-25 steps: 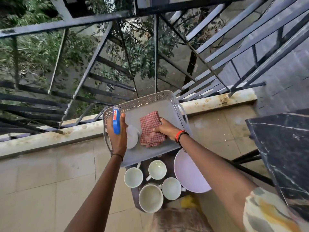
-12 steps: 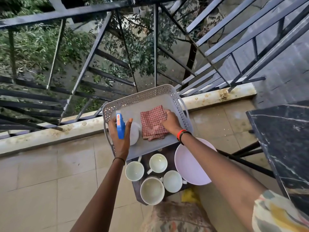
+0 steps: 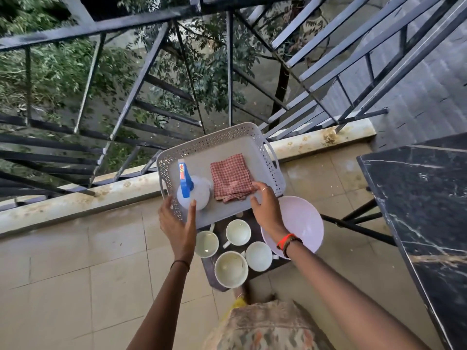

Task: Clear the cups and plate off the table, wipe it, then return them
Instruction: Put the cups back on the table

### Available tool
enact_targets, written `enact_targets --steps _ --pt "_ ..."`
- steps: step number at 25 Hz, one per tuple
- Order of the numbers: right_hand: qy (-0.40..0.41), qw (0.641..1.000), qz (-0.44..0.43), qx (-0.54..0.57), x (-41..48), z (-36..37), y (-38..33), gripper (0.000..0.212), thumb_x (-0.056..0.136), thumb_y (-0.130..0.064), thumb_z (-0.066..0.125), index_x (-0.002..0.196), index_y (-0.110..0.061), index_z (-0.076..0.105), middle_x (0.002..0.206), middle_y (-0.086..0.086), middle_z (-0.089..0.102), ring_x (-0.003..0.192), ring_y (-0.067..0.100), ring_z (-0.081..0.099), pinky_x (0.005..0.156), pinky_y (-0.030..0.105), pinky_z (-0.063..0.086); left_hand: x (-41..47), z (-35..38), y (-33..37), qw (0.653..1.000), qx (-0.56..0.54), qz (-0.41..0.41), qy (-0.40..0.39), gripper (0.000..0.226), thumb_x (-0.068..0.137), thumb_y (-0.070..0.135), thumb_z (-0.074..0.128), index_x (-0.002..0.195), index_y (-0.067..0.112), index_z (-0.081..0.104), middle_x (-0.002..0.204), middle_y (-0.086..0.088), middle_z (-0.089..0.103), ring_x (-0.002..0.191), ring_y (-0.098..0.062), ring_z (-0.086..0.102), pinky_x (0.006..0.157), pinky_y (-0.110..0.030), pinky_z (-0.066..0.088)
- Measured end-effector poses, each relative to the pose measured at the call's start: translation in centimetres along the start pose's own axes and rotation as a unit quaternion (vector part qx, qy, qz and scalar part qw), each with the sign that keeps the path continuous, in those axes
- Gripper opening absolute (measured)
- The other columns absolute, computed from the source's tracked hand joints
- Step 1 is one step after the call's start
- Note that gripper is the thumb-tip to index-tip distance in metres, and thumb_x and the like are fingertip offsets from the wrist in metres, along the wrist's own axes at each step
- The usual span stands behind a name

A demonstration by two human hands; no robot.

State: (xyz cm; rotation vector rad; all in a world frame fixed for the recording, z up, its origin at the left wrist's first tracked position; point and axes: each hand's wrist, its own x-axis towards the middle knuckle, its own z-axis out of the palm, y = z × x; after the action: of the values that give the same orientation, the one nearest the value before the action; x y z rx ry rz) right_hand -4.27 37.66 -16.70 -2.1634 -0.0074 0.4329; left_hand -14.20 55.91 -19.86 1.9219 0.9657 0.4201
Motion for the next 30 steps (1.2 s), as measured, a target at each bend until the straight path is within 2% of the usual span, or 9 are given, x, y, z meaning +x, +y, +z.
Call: enact_targets --steps 4,6,8,11,14,17,24,27,30 --pt "-0.08 0.996 -0.023 -0.011 -6.1 -0.1 2.3 0.046 0.085 0.002 0.055 0.129 -0.006 0.051 0.132 0.008 0.053 0.124 0.022 0.048 0.108 0.027 0.035 -4.9 -2.0 -2.2 0.999 0.028 -0.027 0.008 0.054 0.09 0.053 0.053 0.13 0.017 0.046 0.129 -0.008 0.05 0.124 -0.025 0.046 0.106 -0.042 0.034" --pt "-0.173 0.982 -0.05 -0.06 -8.5 -0.1 3.2 0.061 0.082 -0.015 0.066 0.138 -0.013 0.043 0.14 0.002 0.044 0.13 0.014 0.039 0.112 0.027 0.03 -6.2 -2.5 -3.3 0.998 0.046 -0.04 -0.032 0.045 0.094 0.037 0.058 0.131 0.015 0.046 0.13 -0.009 0.048 0.125 -0.026 0.045 0.107 -0.045 0.034" --pt "-0.248 0.957 -0.099 -0.109 -10.5 0.0 3.9 0.085 0.073 -0.038 0.076 0.144 -0.025 0.031 0.147 -0.008 0.032 0.131 -0.002 0.024 0.11 0.014 0.019 -6.9 -2.9 -4.5 0.995 0.05 -0.029 -0.077 0.039 0.095 0.013 0.056 0.132 0.011 0.046 0.132 -0.01 0.046 0.125 -0.028 0.044 0.108 -0.046 0.035" --pt "-0.301 0.923 -0.169 -0.171 -12.2 0.5 4.5 0.109 0.064 -0.049 0.08 0.149 -0.031 0.015 0.152 -0.017 0.015 0.131 -0.013 0.005 0.107 0.009 0.005 -7.6 -3.5 -6.3 0.985 0.088 0.012 -0.15 0.058 0.08 -0.011 0.053 0.134 0.006 0.043 0.133 -0.012 0.046 0.124 -0.03 0.044 0.108 -0.042 0.035" --pt "-0.296 0.904 -0.208 -0.23 -12.8 1.1 4.9 0.111 0.068 -0.038 0.08 0.152 -0.019 0.01 0.158 -0.005 0.009 0.144 0.006 0.005 0.112 0.012 -0.002 -8.1 -3.5 -7.2 0.971 0.093 0.026 -0.218 0.067 0.08 0.001 0.07 0.139 0.007 0.039 0.138 -0.009 0.044 0.126 -0.023 0.044 0.104 -0.032 0.036" --pt "-0.282 0.901 -0.218 -0.249 -12.5 1.5 4.8 0.108 0.07 -0.027 0.079 0.153 -0.016 0.01 0.158 0.0 0.011 0.146 0.013 0.008 0.114 0.014 -0.001 -7.9 -2.8 -7.4 0.964 0.06 0.028 -0.258 0.08 0.075 0.014 0.081 0.142 0.014 0.036 0.137 0.004 0.043 0.124 -0.006 0.04 0.101 -0.026 0.035" --pt "-0.245 0.882 -0.258 -0.309 -11.7 2.7 5.4 0.103 0.072 -0.023 0.075 0.153 -0.015 0.012 0.155 0.005 0.024 0.142 0.02 0.021 0.117 0.029 0.012 -6.8 -1.3 -6.9 0.971 -0.024 0.017 -0.235 0.072 0.068 0.022 0.087 0.127 0.023 0.046 0.122 0.009 0.056 0.107 0.01 0.054 0.086 -0.005 0.042" --pt "-0.236 0.876 -0.278 -0.315 -11.4 3.3 5.4 0.095 0.069 -0.024 0.077 0.148 -0.013 0.026 0.148 0.007 0.033 0.137 0.022 0.029 0.115 0.03 0.018 -7.2 -1.6 -6.7 0.976 -0.025 0.023 -0.215 0.069 0.07 0.017 0.087 0.124 0.027 0.046 0.121 0.009 0.058 0.102 0.005 0.056 0.082 -0.003 0.041" --pt "-0.227 0.884 -0.276 -0.301 -11.3 3.8 5.4 0.089 0.064 -0.023 0.078 0.141 -0.01 0.036 0.14 0.008 0.042 0.13 0.024 0.037 0.111 0.03 0.029 -7.6 -2.2 -6.5 0.98 -0.03 0.025 -0.193 0.067 0.07 0.014 0.086 0.124 0.024 0.048 0.124 0.004 0.059 0.108 -0.008 0.056 0.087 -0.015 0.043"
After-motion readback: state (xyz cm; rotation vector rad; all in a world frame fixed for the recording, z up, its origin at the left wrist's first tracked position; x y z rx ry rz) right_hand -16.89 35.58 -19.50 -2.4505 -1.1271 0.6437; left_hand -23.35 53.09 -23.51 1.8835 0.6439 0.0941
